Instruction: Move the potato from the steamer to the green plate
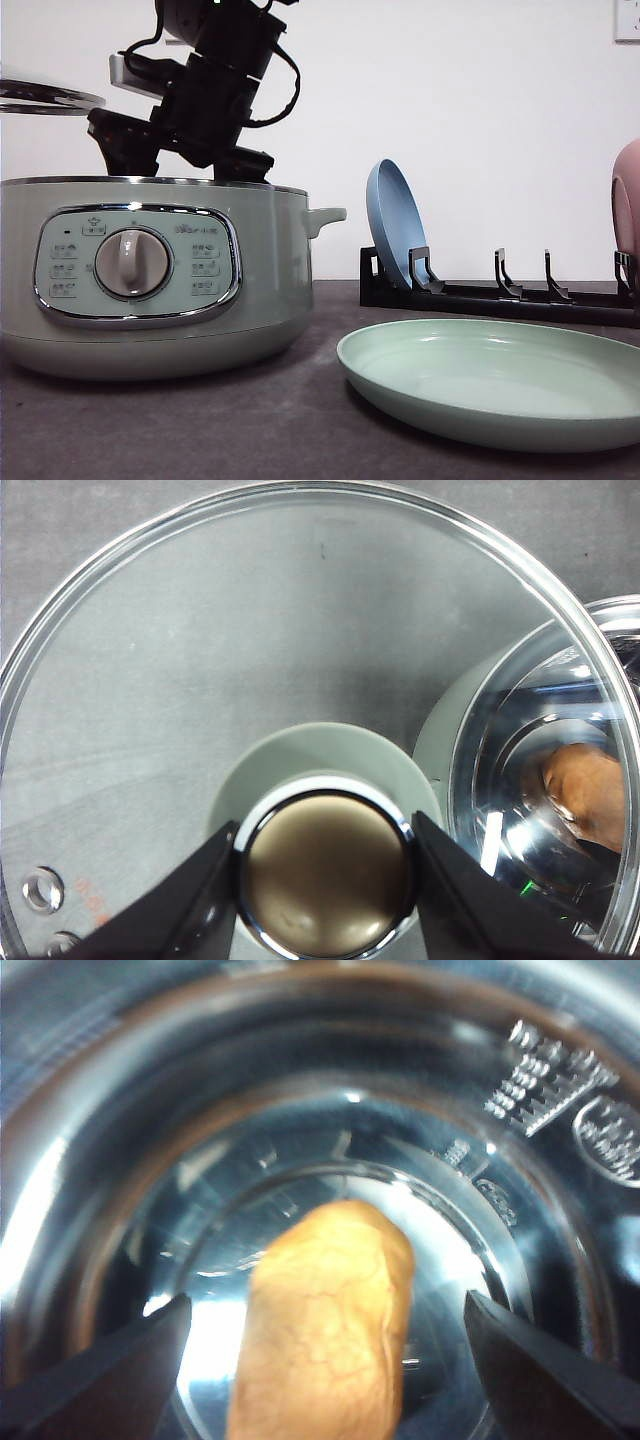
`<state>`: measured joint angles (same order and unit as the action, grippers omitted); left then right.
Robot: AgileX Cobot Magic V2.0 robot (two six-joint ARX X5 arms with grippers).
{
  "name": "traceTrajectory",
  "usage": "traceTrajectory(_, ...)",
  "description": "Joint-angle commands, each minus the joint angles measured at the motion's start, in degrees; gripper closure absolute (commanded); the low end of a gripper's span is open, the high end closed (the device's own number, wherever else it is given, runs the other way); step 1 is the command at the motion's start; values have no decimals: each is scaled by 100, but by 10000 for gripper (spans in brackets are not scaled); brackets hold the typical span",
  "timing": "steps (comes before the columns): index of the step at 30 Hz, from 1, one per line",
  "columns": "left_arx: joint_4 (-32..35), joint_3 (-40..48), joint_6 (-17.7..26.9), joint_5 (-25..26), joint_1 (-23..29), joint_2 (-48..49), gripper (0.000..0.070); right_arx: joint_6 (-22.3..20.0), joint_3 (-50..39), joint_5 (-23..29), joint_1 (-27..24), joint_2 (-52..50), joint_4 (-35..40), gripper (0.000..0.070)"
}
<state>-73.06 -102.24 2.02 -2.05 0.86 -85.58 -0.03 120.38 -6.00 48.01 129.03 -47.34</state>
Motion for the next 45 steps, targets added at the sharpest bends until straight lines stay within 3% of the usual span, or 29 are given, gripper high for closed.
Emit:
traceTrajectory(1, 188, -166, 28, -13, 2, 28, 699, -59, 153, 11, 72, 216, 36, 150)
traceTrajectory(11, 190, -166, 28, -13, 2, 28, 700, -59, 151, 10, 101, 396, -68, 163)
traceTrajectory(13, 190, -166, 28, -13, 2, 26, 700, -59, 151, 17, 101, 396, -72, 221)
traceTrajectory(17, 190, -166, 28, -12, 2, 28, 700, -59, 151, 7, 98, 396, -132, 443)
traceTrajectory(20, 190, -166, 29, -13, 2, 27, 699, -59, 156, 4, 95, 390, -225, 503)
traceTrajectory(31, 193, -166, 28, 69, 2, 28, 700, -81, 350, 4, 60, -343, -431, 508)
traceTrajectory(45, 195, -166, 28, 407, -32, 28, 700, -198, 291, -2, -287, -2178, -1569, 533)
